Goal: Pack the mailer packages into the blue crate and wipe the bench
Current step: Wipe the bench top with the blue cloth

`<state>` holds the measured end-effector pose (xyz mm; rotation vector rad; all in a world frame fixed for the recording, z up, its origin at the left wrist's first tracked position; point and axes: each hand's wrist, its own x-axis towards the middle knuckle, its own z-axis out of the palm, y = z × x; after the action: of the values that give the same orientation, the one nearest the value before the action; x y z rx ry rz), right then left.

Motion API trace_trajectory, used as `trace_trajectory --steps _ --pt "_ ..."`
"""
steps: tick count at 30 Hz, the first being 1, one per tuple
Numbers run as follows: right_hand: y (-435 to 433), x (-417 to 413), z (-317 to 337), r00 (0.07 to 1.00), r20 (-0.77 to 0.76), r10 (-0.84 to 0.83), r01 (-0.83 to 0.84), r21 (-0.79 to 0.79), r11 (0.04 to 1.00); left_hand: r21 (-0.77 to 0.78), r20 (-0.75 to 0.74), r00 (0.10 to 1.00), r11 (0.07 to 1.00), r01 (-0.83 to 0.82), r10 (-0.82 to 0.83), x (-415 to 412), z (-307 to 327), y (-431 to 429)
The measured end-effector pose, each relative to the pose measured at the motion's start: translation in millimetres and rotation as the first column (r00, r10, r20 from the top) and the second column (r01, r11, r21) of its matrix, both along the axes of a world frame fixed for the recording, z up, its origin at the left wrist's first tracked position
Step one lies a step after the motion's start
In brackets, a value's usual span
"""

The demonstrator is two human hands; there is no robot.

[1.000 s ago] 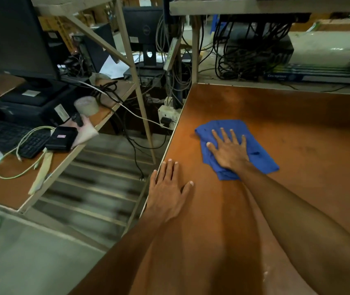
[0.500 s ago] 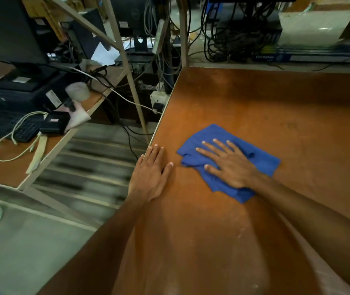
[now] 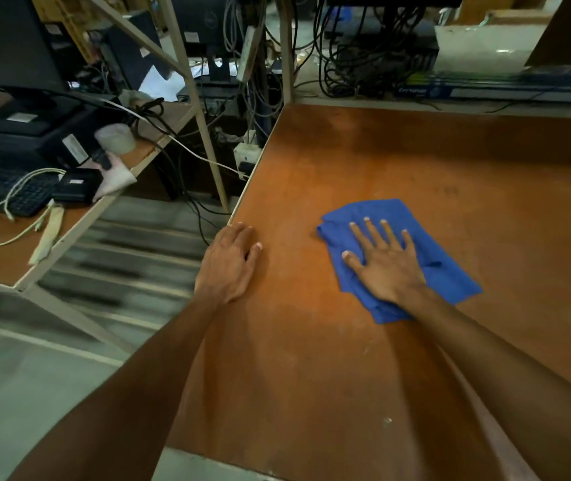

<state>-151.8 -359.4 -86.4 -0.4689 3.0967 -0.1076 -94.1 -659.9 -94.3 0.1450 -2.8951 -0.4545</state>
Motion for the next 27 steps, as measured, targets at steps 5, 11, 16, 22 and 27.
trace_trajectory --steps 5,11,16,22,27 --pt "-10.9 68.5 4.0 0.912 0.018 0.411 -0.411 -0.004 0.912 -0.039 0.048 0.998 0.999 0.038 -0.036 9.0 2.4 -0.5" --pt "-24.8 99.8 1.2 0.974 -0.022 0.226 -0.227 -0.023 0.974 -0.096 0.140 0.988 0.992 0.079 -0.065 49.1 1.7 -3.9" --pt "-17.9 122.7 2.0 0.908 -0.009 0.418 -0.418 -0.044 0.907 -0.054 0.125 0.987 0.993 0.108 -0.100 64.0 3.0 -6.7" --pt "-42.5 169.1 -2.3 0.886 -0.010 0.463 -0.463 -0.027 0.886 -0.034 0.213 0.971 0.993 0.114 -0.105 59.0 7.1 -6.4" --pt "-52.5 155.5 1.1 0.986 -0.007 0.164 -0.165 -0.035 0.986 -0.050 0.187 0.975 0.990 0.135 -0.124 59.1 2.2 -9.6"
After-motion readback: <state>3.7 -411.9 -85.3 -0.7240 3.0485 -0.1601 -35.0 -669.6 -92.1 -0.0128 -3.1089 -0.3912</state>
